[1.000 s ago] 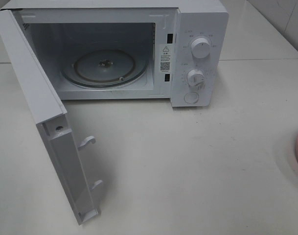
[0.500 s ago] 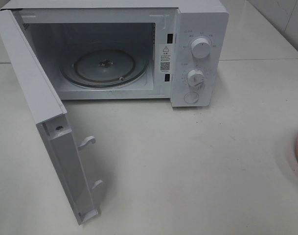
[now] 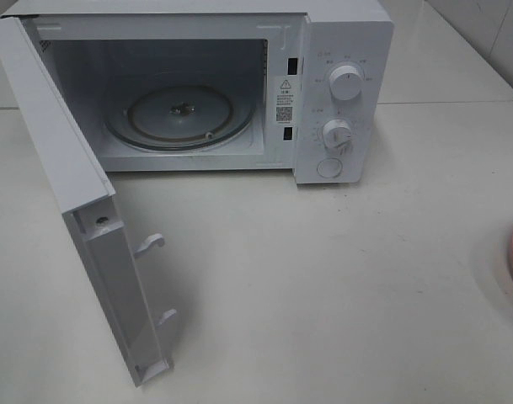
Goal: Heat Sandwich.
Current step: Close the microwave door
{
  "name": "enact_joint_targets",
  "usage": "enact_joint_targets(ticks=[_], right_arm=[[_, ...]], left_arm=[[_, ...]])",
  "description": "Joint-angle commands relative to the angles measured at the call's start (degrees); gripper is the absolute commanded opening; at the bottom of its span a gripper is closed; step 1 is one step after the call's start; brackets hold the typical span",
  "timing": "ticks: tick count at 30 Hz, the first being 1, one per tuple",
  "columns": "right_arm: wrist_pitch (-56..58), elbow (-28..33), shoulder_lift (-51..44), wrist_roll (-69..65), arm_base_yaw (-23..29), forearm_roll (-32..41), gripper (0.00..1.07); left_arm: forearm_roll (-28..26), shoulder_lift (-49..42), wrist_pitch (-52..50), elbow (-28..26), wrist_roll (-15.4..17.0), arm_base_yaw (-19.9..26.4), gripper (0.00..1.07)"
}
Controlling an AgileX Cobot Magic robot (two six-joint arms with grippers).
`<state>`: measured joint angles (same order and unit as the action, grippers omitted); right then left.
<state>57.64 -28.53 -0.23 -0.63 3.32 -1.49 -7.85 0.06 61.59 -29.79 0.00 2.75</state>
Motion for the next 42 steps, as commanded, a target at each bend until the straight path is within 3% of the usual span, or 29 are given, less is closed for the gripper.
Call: enact_joint_targets(ticks=[1,7,8,10,11,12,13,15,16,17,25,29,34,38,42], right_arm=[[-0.52,0.06,-1.60,-0.46,-0.23,-0.06,0.75],[-0.52,0.06,-1.60,-0.46,-0.23,-0.06,0.75],[-0.52,0.06,-1.60,-0.46,-0.23,-0.06,0.75],[-0.52,0.06,-1.60,-0.46,-0.23,-0.06,0.75],[-0.52,0.06,-1.60,-0.46,-0.23,-0.06,0.75],[-0.52,0.06,-1.60,-0.46,-0.23,-0.06,0.75],[-0.52,0.06,-1.60,-0.46,-0.23,-0.06,0.75],[-0.52,0.06,-1.60,-0.46,-0.23,-0.06,0.75],[-0.52,0.06,-1.60,-0.46,-0.23,-0.06,0.75],[-0.52,0.06,-1.60,-0.46,-0.23,-0.06,0.75],[-0.52,0.06,-1.60,-0.46,-0.23,-0.06,0.75],[-0.52,0.06,-1.60,-0.46,-0.23,-0.06,0.75],[-0.52,0.06,-1.60,-0.46,-0.23,-0.06,0.75],[-0.52,0.06,-1.60,-0.46,-0.23,-0.06,0.75],[-0.52,0.06,-1.60,-0.46,-0.23,-0.06,0.75]], left_arm=[[-1.20,1.32,-2.23,-0.92,1.20,-0.06,0.92],[-1.15,6.82,-6.82,-1.83,1.32,-0.06,0.69],[-1.15,8.77,-8.65,-1.83,1.32,-0.06,0.55],[-0.97,10.89,-10.66,-1.83,1.32,-0.06,0.40],[-0.97,10.89,-10.66,-1.83,1.32,-0.06,0.40],[-0.86,13.29,-12.95,-1.60,1.32,-0.06,0.26],[-0.86,14.55,-14.50,-1.32,1.32,-0.06,0.20],[-0.86,16.84,-17.53,-0.52,1.32,-0.06,0.09],[-0.86,16.84,-17.53,-0.52,1.32,-0.06,0.09],[-0.97,18.85,-20.91,0.40,1.32,-0.06,0.00],[-0.29,24.29,-37.64,7.85,0.92,-0.11,0.00],[0.57,29.16,-53.11,13.81,0.92,-0.23,0.00],[1.32,32.26,-60.22,16.33,0.92,-0.23,0.00],[6.70,40.39,-73.22,17.82,0.92,-0.23,0.00],[9.34,45.72,-77.52,17.82,1.15,-0.23,0.00]])
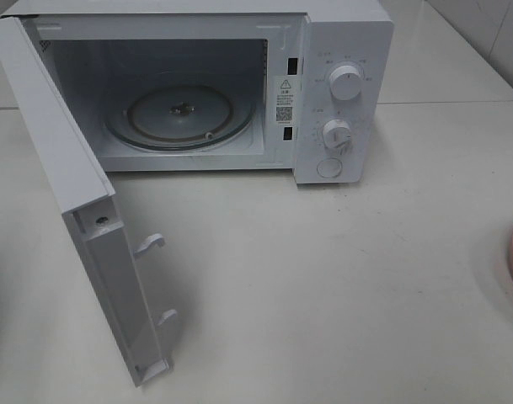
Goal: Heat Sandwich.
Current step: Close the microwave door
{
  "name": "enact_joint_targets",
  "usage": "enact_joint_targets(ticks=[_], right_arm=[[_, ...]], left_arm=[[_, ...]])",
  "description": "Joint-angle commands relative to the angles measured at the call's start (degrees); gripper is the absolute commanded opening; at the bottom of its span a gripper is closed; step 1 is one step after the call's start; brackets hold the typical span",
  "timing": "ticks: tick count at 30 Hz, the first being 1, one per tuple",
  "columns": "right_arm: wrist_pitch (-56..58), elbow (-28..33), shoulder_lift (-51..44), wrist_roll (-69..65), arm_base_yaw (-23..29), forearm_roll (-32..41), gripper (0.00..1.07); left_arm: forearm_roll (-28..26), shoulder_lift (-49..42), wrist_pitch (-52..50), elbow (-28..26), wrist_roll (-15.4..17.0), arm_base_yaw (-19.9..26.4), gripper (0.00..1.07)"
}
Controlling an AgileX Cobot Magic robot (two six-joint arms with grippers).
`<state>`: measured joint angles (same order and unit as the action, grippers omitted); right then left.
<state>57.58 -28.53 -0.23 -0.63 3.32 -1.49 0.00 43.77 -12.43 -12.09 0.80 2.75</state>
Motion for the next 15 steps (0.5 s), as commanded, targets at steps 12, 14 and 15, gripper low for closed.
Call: enact_joint_targets(ticks=[12,14,15], right_arm=[[-0.46,0.06,-1.60,-0.46,-0.23,-0.06,0.75],[-0.46,0.06,-1.60,-0.46,-0.23,-0.06,0.75],[-0.46,0.06,-1.60,-0.46,-0.23,-0.06,0.75]], left_arm=[[4.13,19.94,-18.56,0.00,0.86,-0.23,0.00],[5.96,22.52,-20.00,-0.86,2.98,-0.23,0.00],[6.53,23.38,-20.80,-1.15,4.13,-0.23,0.00]])
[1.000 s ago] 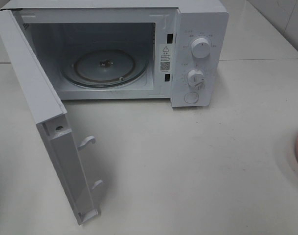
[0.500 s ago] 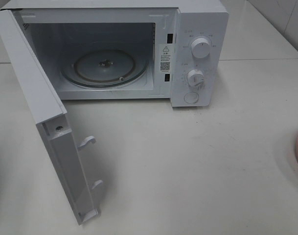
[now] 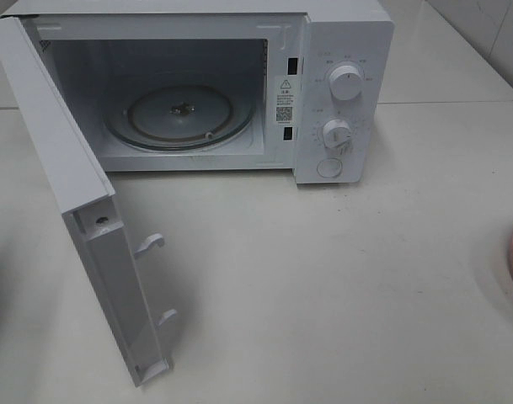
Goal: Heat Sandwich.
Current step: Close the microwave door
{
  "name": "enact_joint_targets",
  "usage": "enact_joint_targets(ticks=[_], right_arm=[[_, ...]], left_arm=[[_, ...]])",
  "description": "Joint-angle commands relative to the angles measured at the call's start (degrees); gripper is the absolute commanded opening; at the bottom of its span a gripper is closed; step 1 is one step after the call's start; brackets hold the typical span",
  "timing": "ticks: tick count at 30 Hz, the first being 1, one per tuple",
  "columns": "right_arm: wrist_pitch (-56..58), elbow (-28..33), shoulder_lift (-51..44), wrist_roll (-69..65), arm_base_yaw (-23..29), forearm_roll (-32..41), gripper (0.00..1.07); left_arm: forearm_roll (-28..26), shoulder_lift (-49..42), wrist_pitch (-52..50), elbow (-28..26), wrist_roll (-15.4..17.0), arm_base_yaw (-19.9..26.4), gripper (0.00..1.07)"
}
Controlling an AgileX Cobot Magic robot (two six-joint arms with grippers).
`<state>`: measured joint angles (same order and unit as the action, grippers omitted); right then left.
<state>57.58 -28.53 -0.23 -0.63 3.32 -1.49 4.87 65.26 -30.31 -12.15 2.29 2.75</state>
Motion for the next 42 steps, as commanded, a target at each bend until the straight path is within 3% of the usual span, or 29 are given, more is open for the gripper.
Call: enact_joint_targets(ticks=[1,4,7,17,34,42], right_arm=[[-0.46,0.06,-1.60,-0.46,-0.23,-0.06,0.75],[-0.46,0.06,-1.60,-0.34,-0.23,0.00,0.75],[-0.46,0.06,-1.60,-0.34,-0.23,0.00,0.75],[-0.46,0.06,-1.60,-0.34,-0.23,0.00,0.75],[-0.46,0.06,-1.60,-0.34,-0.23,-0.06,0.75],[-0.46,0.06,-1.60,-0.34,-0.23,-0.06,0.75]], left_arm=[[1.66,1.89,-2.92,-1.09,2.64,-0.23,0.00],[6.07,4.81,-5.79,-2.12,6.13,-0.23,0.00],[9.11,5.90,-7.16,-2.75,7.62,-0.69,0.00],[11.17,13.06,-10.77,-6.82,7.68,-9.68,0.00],[5.27,23.15,-12.95,-13.52,7.68,-22.35,0.00],[0.46,28.82,-12.95,-20.80,7.68,-29.05,0.00]])
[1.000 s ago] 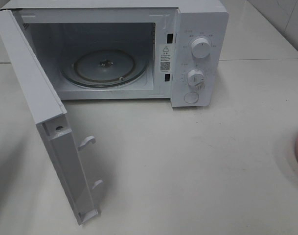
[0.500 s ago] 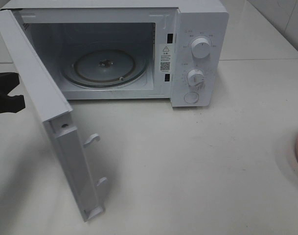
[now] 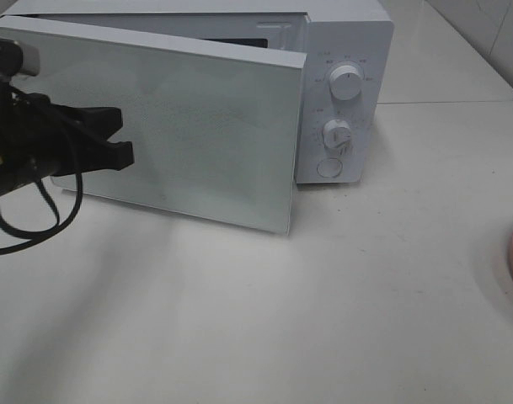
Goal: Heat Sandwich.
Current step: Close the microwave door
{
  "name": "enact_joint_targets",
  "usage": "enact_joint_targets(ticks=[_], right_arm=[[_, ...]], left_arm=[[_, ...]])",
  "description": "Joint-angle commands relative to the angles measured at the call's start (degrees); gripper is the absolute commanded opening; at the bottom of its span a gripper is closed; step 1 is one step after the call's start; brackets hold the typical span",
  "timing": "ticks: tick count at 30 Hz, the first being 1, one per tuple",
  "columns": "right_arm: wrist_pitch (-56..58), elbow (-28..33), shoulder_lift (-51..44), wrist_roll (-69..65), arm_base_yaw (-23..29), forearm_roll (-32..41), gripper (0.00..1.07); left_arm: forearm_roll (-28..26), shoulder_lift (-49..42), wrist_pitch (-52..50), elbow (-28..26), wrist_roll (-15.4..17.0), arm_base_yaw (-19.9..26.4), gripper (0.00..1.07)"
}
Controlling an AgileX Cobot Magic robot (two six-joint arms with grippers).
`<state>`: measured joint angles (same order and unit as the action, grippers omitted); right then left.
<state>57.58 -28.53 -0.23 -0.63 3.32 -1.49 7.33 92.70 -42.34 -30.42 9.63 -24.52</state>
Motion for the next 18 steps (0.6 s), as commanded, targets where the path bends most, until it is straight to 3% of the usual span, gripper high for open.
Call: enact_joint_targets(ticks=[1,6,12,18], right_arm=[[-0.46,0.06,-1.60,-0.34,-0.23,-0.06,0.75],[-0.46,0.06,-1.60,-0.46,-0.23,-0.06,0.75],[-0.46,0.06,-1.60,-0.46,-0.23,-0.06,0.75],[-0.46,0.06,-1.60,-0.46,-0.23,-0.06,0.75]], left_arm=[[-2.01,1.38,-0.92,-2.52,0.34,-1.78,0.00],[-4.81,4.41,-0.69,-6.99,0.11,-5.10,0.00],[-8.37,8.77,0.23,-13.52,-3.44,-9.05,0.00],[-10.37,12.49,2.35,-19.25,-3.72,-11.00,0.00]])
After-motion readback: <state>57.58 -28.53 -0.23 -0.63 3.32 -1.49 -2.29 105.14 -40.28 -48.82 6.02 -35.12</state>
